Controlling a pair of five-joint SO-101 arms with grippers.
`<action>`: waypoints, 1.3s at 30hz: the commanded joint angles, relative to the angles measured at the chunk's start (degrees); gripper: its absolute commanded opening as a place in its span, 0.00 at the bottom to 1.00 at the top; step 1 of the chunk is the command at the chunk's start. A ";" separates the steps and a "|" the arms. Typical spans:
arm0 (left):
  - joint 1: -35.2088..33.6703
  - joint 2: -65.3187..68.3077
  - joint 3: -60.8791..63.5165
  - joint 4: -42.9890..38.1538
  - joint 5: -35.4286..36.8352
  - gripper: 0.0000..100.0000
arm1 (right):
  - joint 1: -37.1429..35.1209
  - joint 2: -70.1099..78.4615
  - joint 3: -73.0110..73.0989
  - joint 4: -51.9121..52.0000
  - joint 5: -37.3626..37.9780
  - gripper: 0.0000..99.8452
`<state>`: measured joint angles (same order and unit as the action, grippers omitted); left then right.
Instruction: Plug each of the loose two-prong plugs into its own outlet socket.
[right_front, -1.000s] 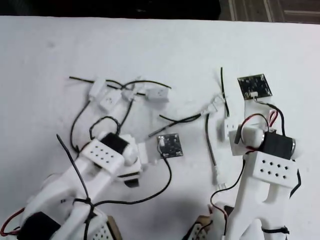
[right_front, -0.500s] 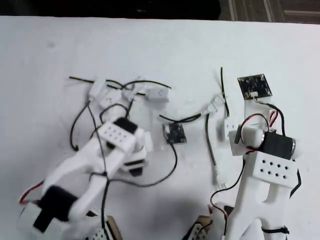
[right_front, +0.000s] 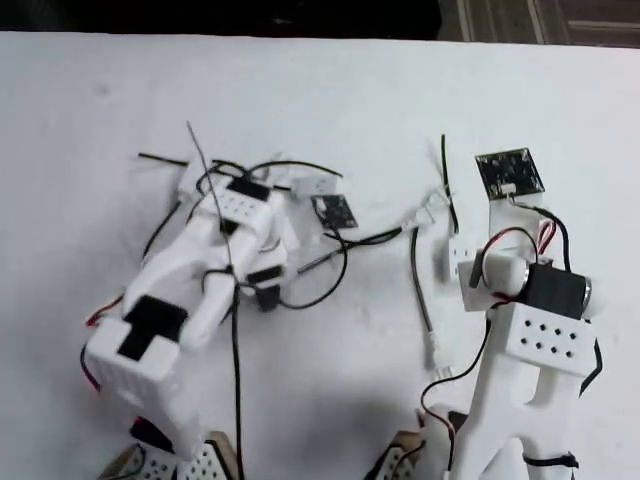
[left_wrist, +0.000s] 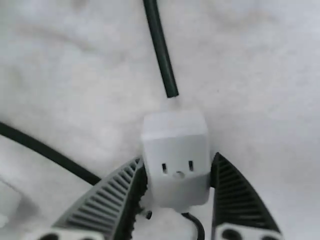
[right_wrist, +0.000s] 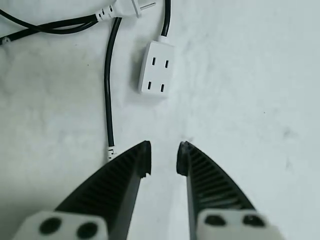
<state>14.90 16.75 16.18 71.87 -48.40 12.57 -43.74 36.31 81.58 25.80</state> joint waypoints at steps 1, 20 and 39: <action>-0.75 2.42 -6.59 2.46 -0.53 0.16 | 0.22 -1.01 -0.18 0.48 0.26 0.11; 3.38 -12.62 -6.59 19.16 -0.35 0.03 | 0.22 -1.01 -0.18 0.48 0.26 0.11; 3.74 -26.42 11.78 11.78 2.37 0.22 | 0.22 -1.01 -0.18 1.19 1.76 0.11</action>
<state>18.07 -6.37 20.75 89.45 -45.76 12.57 -43.74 36.31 82.29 27.03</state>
